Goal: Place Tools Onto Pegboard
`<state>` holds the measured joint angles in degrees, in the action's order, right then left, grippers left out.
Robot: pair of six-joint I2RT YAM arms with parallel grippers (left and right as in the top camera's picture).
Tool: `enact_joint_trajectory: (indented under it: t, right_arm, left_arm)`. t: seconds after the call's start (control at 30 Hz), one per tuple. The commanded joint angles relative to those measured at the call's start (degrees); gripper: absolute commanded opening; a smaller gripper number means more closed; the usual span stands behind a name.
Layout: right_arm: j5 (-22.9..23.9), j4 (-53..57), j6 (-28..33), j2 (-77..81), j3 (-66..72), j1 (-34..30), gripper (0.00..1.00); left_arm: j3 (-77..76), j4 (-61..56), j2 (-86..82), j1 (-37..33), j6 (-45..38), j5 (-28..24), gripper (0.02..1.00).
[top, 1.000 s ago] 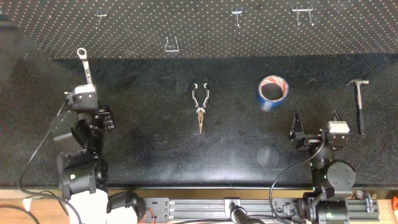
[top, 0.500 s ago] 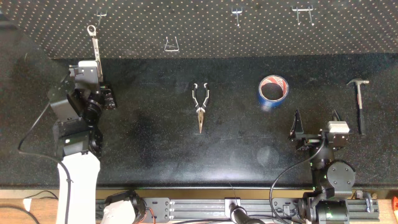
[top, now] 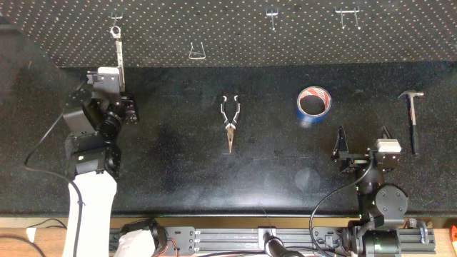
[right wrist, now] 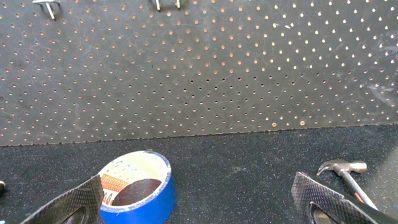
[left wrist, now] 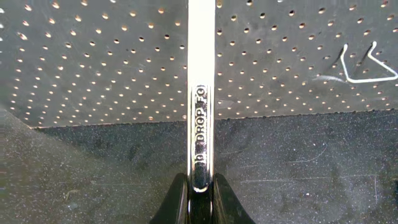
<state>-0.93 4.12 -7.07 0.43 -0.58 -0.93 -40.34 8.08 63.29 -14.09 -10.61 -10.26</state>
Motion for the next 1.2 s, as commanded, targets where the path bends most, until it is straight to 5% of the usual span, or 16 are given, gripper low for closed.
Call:
enact_joint_trajectory:
  t: [0.03,0.9,0.93,0.97,1.0,1.17,1.2]
  right_arm:
    - [0.5,0.11,-0.81,-0.37,0.35,0.48,0.993]
    - [0.5,0.13,-0.81,-0.37,0.35,0.48,0.993]
    - [0.5,0.11,-0.81,-0.37,0.35,0.48,0.991]
    - [0.5,0.11,-0.81,-0.37,0.35,0.48,0.991]
    - [0.5,0.11,-0.81,-0.37,0.35,0.48,0.991]
    - [0.5,0.11,-0.81,-0.37,0.35,0.48,0.991]
    - [0.5,0.11,-0.81,-0.37,0.35,0.48,0.993]
  left_arm:
    - [-2.54,-0.55,-1.6,-0.24,-0.15,2.1,0.029]
    - [-9.27,-1.9,12.02,-0.24,-0.13,4.02,0.027]
    - [-9.51,-1.38,11.85,-0.24,-0.13,4.5,0.27]
    - [-9.51,1.95,10.14,-0.24,-0.13,5.31,0.792]
    - [-9.51,5.46,8.2,-0.24,-0.13,5.29,0.996]
    - [-9.51,44.48,-9.99,-0.09,1.18,5.44,0.996]
    - [-9.49,44.68,-11.98,-0.13,1.16,13.29,0.996]
